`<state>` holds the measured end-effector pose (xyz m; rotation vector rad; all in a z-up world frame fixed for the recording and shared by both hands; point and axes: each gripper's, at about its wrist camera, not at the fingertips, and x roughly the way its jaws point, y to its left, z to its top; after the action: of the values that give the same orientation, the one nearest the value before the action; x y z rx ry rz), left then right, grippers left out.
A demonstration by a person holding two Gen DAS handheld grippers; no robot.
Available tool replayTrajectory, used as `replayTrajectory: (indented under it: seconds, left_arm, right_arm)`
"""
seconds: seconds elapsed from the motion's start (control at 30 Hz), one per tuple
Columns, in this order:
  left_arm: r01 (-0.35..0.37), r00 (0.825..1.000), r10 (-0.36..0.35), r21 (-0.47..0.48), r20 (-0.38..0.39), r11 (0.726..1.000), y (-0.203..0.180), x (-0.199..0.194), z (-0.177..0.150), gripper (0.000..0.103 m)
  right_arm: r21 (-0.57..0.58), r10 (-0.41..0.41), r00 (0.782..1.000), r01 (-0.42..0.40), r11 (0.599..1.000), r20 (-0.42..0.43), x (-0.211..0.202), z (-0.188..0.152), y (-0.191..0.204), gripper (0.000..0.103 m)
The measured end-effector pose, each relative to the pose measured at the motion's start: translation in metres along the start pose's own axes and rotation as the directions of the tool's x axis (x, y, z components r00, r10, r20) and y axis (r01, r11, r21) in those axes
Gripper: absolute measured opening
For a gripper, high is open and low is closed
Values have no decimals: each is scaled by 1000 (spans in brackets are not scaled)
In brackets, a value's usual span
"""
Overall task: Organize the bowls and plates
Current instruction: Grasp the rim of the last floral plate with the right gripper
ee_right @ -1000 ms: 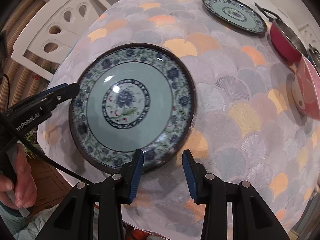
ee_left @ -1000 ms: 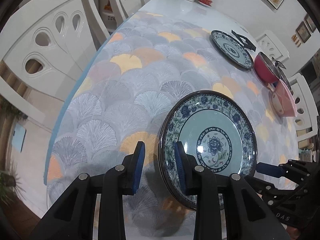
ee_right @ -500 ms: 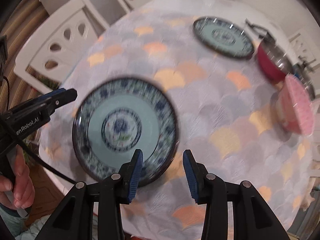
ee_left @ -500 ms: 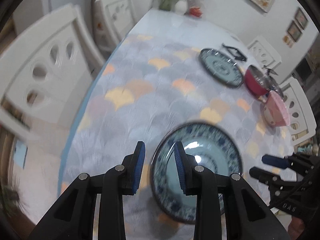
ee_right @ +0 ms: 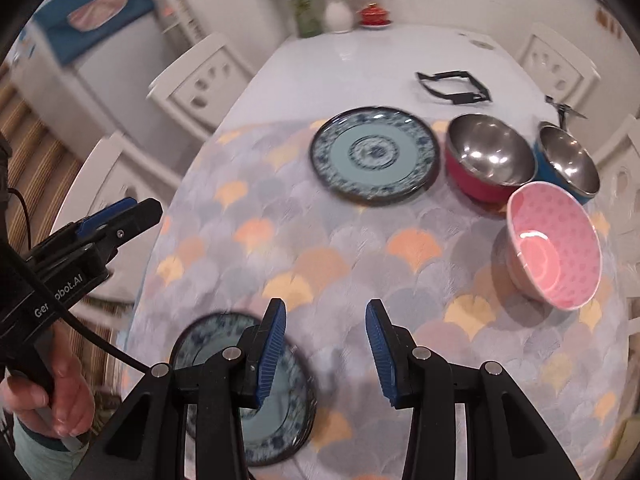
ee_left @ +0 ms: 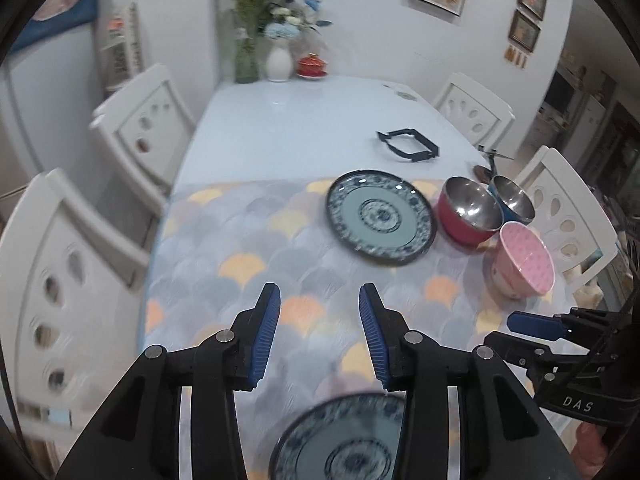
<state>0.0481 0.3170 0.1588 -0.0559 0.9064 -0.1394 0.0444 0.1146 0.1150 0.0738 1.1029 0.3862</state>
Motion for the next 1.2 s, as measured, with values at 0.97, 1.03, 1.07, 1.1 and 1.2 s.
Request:
replayTrajectory:
  seconds: [0.97,1.03,1.07,1.1,1.2]
  left_arm:
    - [181,959,-181,-20,-217,983,13,237,90,39]
    - [192,957,-194,-31,-214,981,14,243,91,38]
    - [194,958,-196,-31,-207,981,13,244,92,38]
    - [200,959,-202,-29,-198,979,13,245,93,38]
    - [216,957,-218,-33,-190,976,13,250,99,38]
  right_arm:
    - [247,-118,991,128,961,-58,144,87,-84,54]
    - [225,-138,989,145,964,-48,147,88,-82,54]
    - [224,-127,991,135,965,-48,149,90,-82,54]
    - [227,-123,991,131,965,-47,151,91,-83,54]
    - [217,-134,990,138,966,-31,154,96,-83,52]
